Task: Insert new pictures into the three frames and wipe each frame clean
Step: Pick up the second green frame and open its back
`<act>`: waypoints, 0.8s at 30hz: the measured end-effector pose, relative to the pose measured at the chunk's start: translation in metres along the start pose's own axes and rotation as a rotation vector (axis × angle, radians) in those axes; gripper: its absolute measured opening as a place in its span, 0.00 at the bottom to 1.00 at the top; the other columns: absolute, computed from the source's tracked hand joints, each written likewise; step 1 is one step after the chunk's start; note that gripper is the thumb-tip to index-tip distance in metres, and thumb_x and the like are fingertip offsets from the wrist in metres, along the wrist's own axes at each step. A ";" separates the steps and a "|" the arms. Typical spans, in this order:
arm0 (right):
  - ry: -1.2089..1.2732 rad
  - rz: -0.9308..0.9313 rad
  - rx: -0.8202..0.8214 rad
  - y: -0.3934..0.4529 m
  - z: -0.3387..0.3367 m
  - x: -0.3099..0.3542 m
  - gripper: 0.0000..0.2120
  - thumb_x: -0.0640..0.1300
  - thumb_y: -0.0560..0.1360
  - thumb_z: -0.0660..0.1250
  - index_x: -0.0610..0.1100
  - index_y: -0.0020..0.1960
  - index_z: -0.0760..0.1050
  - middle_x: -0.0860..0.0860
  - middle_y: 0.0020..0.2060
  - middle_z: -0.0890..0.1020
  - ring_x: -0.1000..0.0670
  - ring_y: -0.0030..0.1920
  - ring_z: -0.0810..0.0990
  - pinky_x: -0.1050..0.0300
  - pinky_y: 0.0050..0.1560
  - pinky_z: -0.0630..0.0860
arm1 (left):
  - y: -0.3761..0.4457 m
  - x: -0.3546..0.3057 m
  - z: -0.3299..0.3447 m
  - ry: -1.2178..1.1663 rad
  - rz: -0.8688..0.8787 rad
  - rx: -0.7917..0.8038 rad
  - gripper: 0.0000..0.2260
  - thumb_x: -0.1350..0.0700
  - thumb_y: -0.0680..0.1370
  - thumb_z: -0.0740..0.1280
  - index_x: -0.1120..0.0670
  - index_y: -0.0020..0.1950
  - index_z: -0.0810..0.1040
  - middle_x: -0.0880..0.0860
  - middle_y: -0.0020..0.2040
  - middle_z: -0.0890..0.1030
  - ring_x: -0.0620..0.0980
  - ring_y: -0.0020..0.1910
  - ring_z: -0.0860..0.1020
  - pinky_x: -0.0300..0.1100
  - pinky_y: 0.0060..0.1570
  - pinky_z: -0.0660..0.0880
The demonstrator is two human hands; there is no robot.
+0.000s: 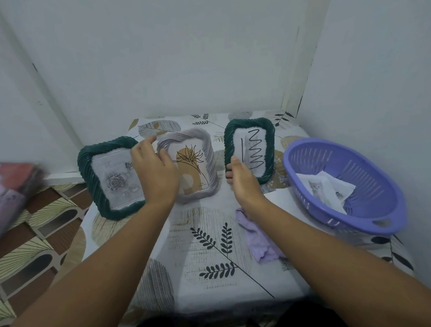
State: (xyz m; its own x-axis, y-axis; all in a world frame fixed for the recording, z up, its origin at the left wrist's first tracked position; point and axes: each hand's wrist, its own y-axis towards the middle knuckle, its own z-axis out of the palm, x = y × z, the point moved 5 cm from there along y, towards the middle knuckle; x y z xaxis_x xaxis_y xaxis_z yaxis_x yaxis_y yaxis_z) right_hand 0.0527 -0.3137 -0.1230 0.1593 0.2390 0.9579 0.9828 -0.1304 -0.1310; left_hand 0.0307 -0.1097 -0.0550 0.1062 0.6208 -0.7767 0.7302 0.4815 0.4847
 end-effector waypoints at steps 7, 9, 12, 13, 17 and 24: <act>0.019 -0.162 -0.149 0.005 -0.043 0.028 0.22 0.59 0.86 0.49 0.45 0.63 0.72 0.51 0.52 0.76 0.52 0.51 0.75 0.54 0.50 0.70 | 0.001 -0.037 0.026 -0.118 0.052 0.232 0.04 0.53 0.83 0.64 0.52 0.55 0.76 0.47 0.46 0.80 0.46 0.44 0.79 0.48 0.47 0.79; 0.053 -0.182 -0.189 0.014 -0.055 0.033 0.18 0.59 0.85 0.50 0.49 0.64 0.69 0.52 0.54 0.74 0.52 0.54 0.74 0.54 0.52 0.68 | -0.001 -0.050 0.045 -0.124 0.018 0.375 0.06 0.52 0.84 0.63 0.52 0.56 0.77 0.46 0.46 0.80 0.44 0.43 0.79 0.46 0.47 0.79; 0.137 -0.152 -0.252 0.029 -0.073 0.033 0.24 0.61 0.84 0.51 0.47 0.72 0.67 0.51 0.62 0.74 0.48 0.65 0.72 0.49 0.65 0.68 | -0.004 -0.070 0.073 -0.072 -0.002 0.538 0.13 0.50 0.85 0.61 0.53 0.66 0.75 0.48 0.52 0.81 0.48 0.49 0.80 0.50 0.56 0.78; 0.163 -0.122 -0.257 0.036 -0.077 0.032 0.28 0.63 0.83 0.51 0.47 0.75 0.65 0.50 0.67 0.72 0.46 0.69 0.70 0.46 0.69 0.67 | -0.004 -0.075 0.084 -0.061 -0.014 0.589 0.16 0.49 0.85 0.60 0.54 0.69 0.73 0.49 0.55 0.80 0.50 0.51 0.80 0.51 0.57 0.78; 0.261 -0.001 -0.203 0.049 -0.082 0.030 0.47 0.77 0.67 0.49 0.55 0.81 0.55 0.50 0.78 0.64 0.45 0.77 0.63 0.37 0.76 0.62 | -0.002 -0.083 0.121 -0.092 -0.183 0.702 0.22 0.48 0.84 0.58 0.57 0.75 0.64 0.56 0.59 0.78 0.57 0.57 0.80 0.57 0.60 0.78; 0.202 0.134 -0.141 0.069 -0.078 0.024 0.51 0.80 0.65 0.43 0.56 0.81 0.55 0.48 0.80 0.62 0.42 0.79 0.59 0.34 0.77 0.57 | 0.002 -0.077 0.154 -0.121 -0.383 0.754 0.16 0.59 0.82 0.59 0.61 0.69 0.63 0.62 0.59 0.77 0.61 0.55 0.83 0.52 0.53 0.80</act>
State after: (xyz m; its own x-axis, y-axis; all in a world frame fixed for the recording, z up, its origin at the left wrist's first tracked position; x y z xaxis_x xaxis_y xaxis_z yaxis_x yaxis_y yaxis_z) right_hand 0.1174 -0.3925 -0.0891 0.2510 0.0161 0.9679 0.9292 -0.2841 -0.2362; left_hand 0.1277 -0.2518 -0.0557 -0.1996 0.4085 -0.8906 0.9799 0.0773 -0.1841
